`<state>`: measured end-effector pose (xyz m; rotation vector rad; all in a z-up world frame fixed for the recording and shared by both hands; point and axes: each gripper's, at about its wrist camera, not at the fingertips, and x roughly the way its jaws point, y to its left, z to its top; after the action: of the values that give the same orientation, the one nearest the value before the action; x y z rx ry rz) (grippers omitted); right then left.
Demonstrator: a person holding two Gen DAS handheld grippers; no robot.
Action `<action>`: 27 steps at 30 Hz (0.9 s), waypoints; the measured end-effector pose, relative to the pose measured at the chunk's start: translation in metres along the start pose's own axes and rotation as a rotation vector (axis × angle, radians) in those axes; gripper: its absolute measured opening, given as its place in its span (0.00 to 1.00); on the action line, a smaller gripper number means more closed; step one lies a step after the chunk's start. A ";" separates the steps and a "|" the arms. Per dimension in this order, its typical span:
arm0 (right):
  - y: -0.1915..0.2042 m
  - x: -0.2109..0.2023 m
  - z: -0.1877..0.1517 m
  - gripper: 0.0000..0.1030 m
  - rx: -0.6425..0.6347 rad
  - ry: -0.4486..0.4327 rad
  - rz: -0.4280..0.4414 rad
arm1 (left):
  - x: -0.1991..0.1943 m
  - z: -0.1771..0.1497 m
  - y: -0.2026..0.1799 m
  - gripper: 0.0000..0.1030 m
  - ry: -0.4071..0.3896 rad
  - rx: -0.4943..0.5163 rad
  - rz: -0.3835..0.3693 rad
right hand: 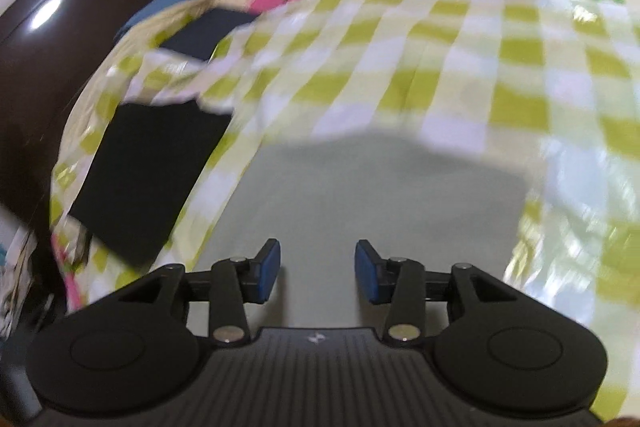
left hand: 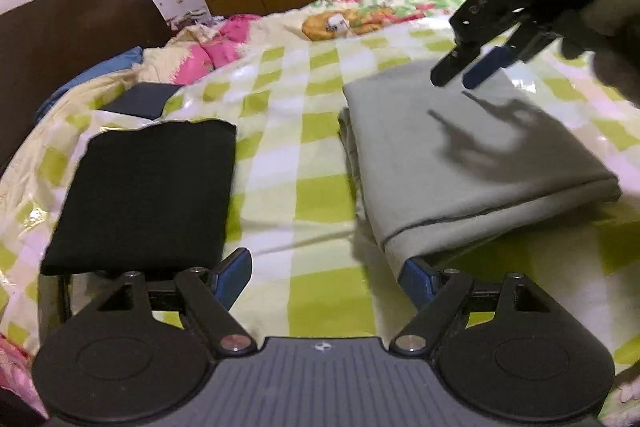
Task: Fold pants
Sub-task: 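Open the right tool and withdraw it from the folded trousers, then move both tools over the folded grey trousers, lining up with its end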
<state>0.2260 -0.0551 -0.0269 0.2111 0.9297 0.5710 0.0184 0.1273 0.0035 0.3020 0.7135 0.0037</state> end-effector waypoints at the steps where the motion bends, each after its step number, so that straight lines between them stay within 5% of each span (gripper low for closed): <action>1: -0.003 0.001 0.007 0.42 -0.003 -0.011 -0.010 | -0.003 0.003 0.000 0.89 -0.007 0.003 0.003; 7: -0.004 0.022 0.020 0.43 -0.078 0.020 -0.020 | -0.007 0.014 -0.001 0.90 -0.015 0.046 0.028; 12: -0.025 0.048 0.022 0.43 -0.063 0.053 -0.099 | -0.002 -0.010 0.004 0.91 0.111 0.068 0.036; 16: -0.029 0.040 0.022 0.44 -0.012 0.006 -0.082 | -0.008 -0.020 0.010 0.91 0.157 0.051 0.058; 22: 0.003 0.015 0.014 0.45 -0.124 -0.038 -0.023 | -0.025 0.013 0.014 0.91 -0.001 0.035 0.070; 27: 0.003 0.015 0.009 0.46 -0.085 -0.001 0.016 | -0.004 0.045 -0.018 0.91 -0.126 0.033 -0.071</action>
<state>0.2392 -0.0441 -0.0309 0.1424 0.9018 0.6237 0.0423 0.0975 0.0336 0.3058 0.5993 -0.0934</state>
